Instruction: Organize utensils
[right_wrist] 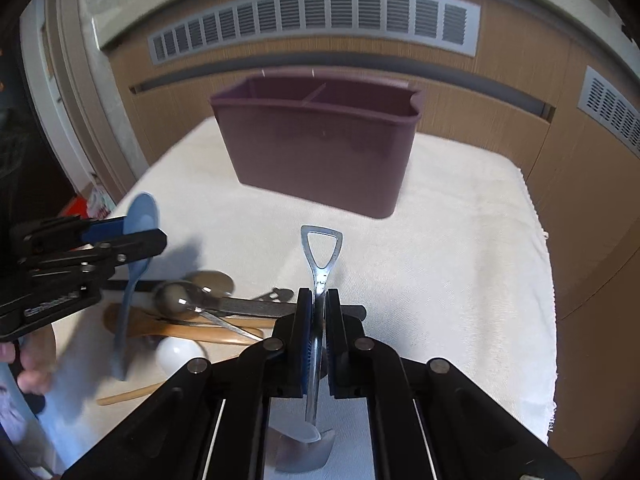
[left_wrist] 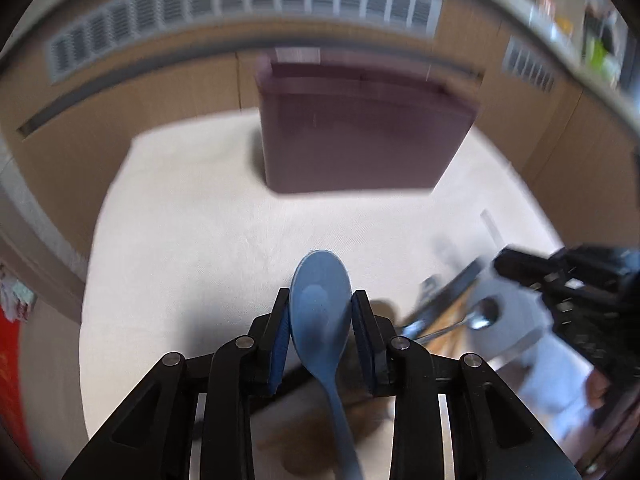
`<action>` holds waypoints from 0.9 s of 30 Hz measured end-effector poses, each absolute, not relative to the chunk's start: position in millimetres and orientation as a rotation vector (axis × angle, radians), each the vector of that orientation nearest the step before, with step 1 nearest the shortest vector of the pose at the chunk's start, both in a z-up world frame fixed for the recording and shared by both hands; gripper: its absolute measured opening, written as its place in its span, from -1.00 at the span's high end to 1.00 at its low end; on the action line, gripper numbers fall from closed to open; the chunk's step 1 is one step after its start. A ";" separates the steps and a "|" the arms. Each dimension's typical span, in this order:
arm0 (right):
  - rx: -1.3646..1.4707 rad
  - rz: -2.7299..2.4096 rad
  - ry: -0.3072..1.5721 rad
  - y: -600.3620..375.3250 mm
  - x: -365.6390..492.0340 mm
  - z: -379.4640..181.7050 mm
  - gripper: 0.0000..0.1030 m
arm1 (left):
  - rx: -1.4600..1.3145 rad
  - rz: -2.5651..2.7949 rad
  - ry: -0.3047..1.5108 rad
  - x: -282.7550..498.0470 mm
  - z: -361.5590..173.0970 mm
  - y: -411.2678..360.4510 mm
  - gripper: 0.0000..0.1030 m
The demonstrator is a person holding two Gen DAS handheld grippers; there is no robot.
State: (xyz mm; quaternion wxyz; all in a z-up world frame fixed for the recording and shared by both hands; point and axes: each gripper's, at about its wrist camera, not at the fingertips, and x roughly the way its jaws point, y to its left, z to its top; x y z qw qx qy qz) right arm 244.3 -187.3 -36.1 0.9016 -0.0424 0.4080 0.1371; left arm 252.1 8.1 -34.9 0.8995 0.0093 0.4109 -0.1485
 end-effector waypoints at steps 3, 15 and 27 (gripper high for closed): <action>-0.083 0.282 0.776 -188.4 227.2 -19.4 0.91 | -0.014 -0.301 0.740 227.6 -10.7 9.4 0.42; -0.061 0.259 0.383 -197.9 229.1 159.9 0.94 | -0.048 -0.391 0.342 226.1 157.8 11.1 0.79; -0.094 0.203 0.479 -220.0 238.8 133.6 0.94 | -0.053 -0.396 0.610 288.0 105.4 11.7 0.79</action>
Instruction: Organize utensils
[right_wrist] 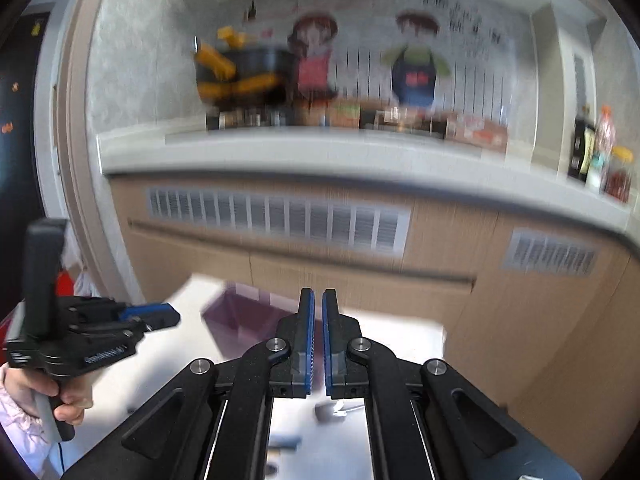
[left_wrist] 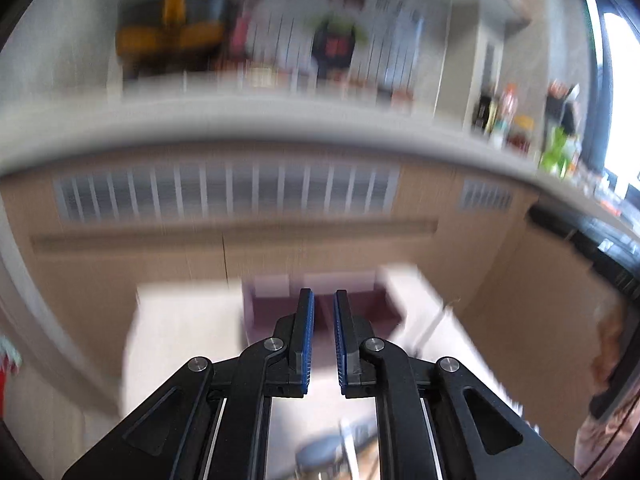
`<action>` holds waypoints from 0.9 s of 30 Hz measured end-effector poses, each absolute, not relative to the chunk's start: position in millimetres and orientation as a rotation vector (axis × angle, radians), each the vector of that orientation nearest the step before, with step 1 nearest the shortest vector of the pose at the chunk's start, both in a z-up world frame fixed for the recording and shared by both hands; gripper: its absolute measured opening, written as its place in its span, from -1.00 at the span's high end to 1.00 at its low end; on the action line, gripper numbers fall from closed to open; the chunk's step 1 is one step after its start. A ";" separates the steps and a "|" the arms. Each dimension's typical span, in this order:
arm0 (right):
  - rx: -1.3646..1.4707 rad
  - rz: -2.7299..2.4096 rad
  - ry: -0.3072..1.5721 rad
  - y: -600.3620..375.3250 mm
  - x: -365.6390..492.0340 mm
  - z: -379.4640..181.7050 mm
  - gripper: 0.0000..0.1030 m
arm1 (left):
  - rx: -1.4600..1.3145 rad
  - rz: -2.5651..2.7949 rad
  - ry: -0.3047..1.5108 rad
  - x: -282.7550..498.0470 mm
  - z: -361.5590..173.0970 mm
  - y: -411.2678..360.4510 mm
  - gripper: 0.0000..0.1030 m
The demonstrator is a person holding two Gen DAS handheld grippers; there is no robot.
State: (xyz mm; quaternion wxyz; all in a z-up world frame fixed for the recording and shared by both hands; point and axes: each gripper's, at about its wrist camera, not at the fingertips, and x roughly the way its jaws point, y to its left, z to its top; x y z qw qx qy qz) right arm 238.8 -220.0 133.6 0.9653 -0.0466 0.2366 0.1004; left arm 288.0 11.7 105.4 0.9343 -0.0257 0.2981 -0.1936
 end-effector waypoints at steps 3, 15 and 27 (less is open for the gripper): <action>-0.103 0.196 0.578 -229.3 243.1 98.3 0.94 | -0.036 -0.422 0.776 296.7 49.0 6.1 0.77; -0.222 0.204 0.846 -274.4 317.2 -18.0 -0.38 | 0.003 -0.445 0.974 291.2 -42.5 -4.9 -0.15; -0.045 0.322 0.997 -307.3 402.3 -72.0 -0.44 | -0.053 -0.414 0.941 286.4 -34.7 5.9 -0.48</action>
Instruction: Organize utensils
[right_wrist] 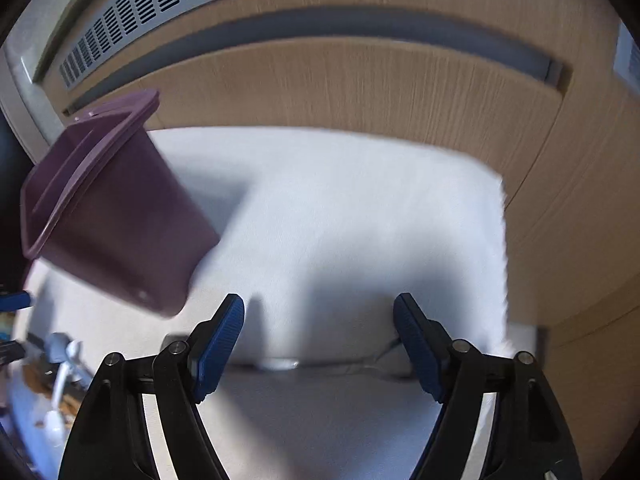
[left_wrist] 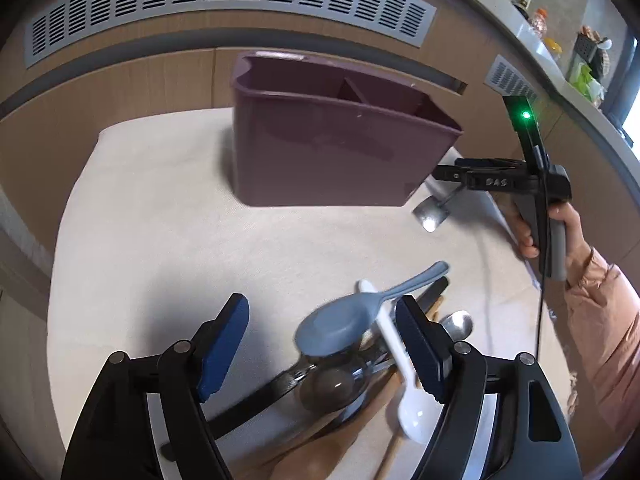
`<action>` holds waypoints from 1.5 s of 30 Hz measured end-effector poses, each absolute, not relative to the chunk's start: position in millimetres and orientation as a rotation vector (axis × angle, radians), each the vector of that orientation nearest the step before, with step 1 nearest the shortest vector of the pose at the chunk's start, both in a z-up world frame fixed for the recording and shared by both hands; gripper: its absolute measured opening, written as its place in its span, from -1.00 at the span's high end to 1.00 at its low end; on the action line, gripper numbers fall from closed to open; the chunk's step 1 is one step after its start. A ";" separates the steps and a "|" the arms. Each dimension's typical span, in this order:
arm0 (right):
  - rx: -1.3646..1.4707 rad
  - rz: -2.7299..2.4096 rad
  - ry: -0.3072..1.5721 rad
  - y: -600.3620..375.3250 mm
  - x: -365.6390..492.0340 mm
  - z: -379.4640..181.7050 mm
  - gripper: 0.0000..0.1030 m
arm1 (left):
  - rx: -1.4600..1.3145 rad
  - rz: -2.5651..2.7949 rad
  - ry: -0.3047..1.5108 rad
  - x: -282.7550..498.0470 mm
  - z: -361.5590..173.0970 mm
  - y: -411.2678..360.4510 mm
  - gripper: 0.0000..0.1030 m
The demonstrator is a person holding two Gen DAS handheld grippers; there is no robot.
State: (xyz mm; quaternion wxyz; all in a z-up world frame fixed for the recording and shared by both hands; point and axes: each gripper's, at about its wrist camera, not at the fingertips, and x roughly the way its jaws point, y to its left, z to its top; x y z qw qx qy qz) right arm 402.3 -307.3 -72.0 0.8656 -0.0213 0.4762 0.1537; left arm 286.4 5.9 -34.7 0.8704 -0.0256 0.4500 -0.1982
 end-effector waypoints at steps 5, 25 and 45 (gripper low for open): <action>-0.068 0.441 1.021 -282.4 338.8 -67.6 -0.46 | -0.101 -0.358 0.960 287.7 -42.2 26.6 -0.55; -0.388 0.470 1.069 -238.3 284.3 -79.6 -0.34 | -0.169 -0.315 0.982 264.4 -46.4 59.0 -0.55; -0.281 0.380 1.017 -207.6 238.2 -67.4 0.02 | -0.169 -0.445 1.080 248.3 -51.1 15.9 -0.55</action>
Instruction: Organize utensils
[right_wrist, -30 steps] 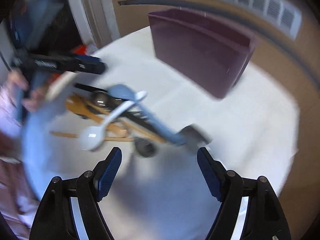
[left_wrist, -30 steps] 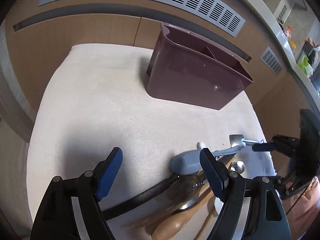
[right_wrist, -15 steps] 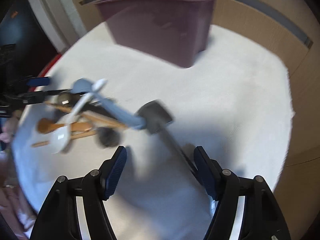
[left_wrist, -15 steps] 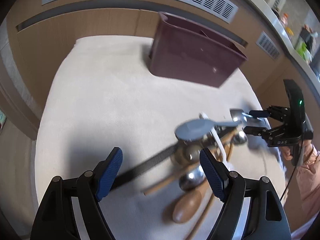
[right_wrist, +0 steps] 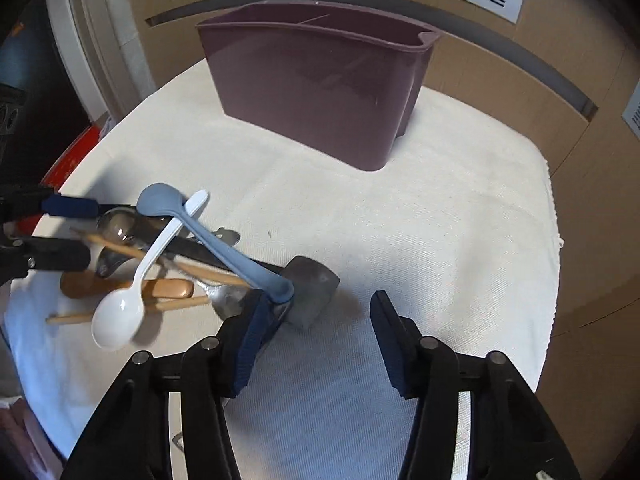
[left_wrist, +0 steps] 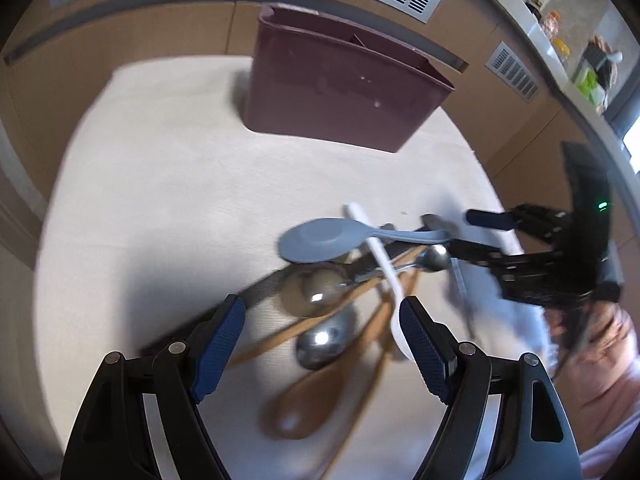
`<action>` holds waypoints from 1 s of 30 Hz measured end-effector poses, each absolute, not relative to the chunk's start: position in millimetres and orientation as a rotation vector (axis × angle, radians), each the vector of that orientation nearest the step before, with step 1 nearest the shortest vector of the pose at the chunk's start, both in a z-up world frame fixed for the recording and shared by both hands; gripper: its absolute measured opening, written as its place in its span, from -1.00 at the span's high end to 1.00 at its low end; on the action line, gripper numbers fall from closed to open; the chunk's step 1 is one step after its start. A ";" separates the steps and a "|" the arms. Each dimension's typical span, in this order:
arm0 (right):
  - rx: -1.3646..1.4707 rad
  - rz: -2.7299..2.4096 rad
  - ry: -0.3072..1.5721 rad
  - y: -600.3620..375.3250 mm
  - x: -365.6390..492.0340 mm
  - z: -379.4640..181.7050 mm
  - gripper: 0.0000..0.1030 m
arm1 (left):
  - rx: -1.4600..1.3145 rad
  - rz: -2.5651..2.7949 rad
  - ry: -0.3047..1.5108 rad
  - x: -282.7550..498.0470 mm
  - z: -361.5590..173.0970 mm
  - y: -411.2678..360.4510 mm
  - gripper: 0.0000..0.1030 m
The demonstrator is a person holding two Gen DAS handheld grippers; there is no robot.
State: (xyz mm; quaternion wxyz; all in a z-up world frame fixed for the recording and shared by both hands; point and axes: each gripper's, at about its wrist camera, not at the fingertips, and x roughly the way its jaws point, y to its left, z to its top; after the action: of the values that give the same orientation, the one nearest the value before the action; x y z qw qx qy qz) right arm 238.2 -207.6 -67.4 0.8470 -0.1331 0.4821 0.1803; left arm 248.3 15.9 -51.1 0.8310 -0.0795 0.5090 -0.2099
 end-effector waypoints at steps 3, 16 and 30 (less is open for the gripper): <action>-0.310 0.337 0.986 -208.8 230.9 -67.7 0.00 | -0.271 -0.513 1.160 258.9 -57.4 6.7 -0.55; -0.187 0.333 0.883 -216.5 306.7 -64.8 -0.10 | -0.298 -0.401 1.127 287.3 -50.4 -6.4 -0.55; -0.250 0.487 0.942 -184.2 252.1 -69.5 0.10 | -0.404 -0.451 1.165 311.5 -61.4 -13.4 -0.55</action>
State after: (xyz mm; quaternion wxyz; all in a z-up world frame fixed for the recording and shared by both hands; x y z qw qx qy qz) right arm 252.1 -184.2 -69.5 0.8553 -0.1189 0.4479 0.2315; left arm 311.5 -13.4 -61.4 0.7922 -0.1877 0.5414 -0.2099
